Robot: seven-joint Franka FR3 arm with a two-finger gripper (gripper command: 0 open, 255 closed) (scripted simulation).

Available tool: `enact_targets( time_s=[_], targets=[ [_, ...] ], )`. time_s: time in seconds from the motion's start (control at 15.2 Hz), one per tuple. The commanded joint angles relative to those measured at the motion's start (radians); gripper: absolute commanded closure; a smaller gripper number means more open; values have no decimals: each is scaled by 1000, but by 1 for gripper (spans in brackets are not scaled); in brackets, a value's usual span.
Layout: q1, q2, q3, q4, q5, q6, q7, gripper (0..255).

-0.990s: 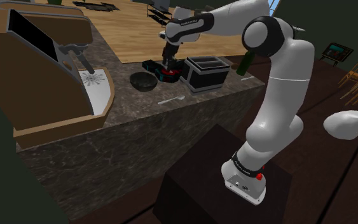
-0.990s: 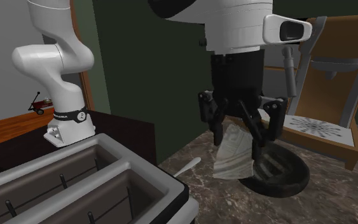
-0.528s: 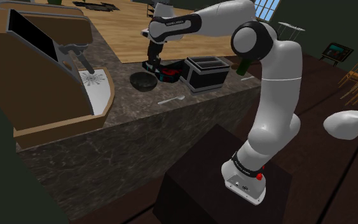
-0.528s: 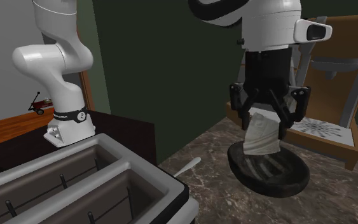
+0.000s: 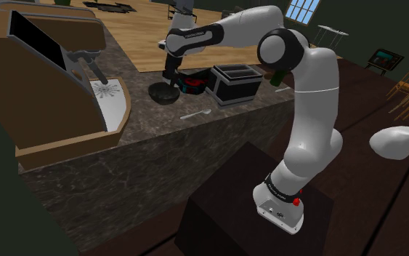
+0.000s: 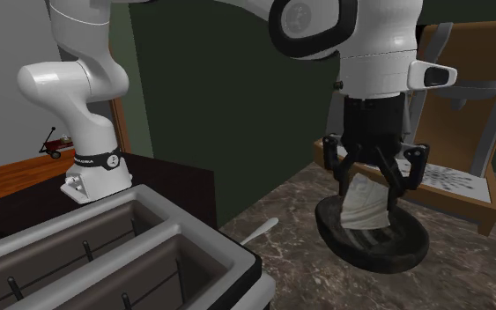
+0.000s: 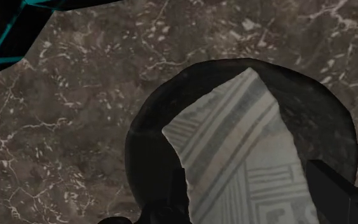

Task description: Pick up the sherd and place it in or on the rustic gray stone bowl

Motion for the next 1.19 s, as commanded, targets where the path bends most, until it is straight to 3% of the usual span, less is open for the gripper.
enact_targets(
  time_s=[0.0,0.33,0.86,0.92,1.12],
  targets=[
    [1,11,-1,-8,-2,20,1,255],
    [2,41,-5,-29,-7,70,4,255],
    [2,42,-5,-29,-7,71,4,255],
    [2,42,-5,-29,-7,71,4,0],
    [2,42,-5,-29,-7,71,4,0]
  ],
)
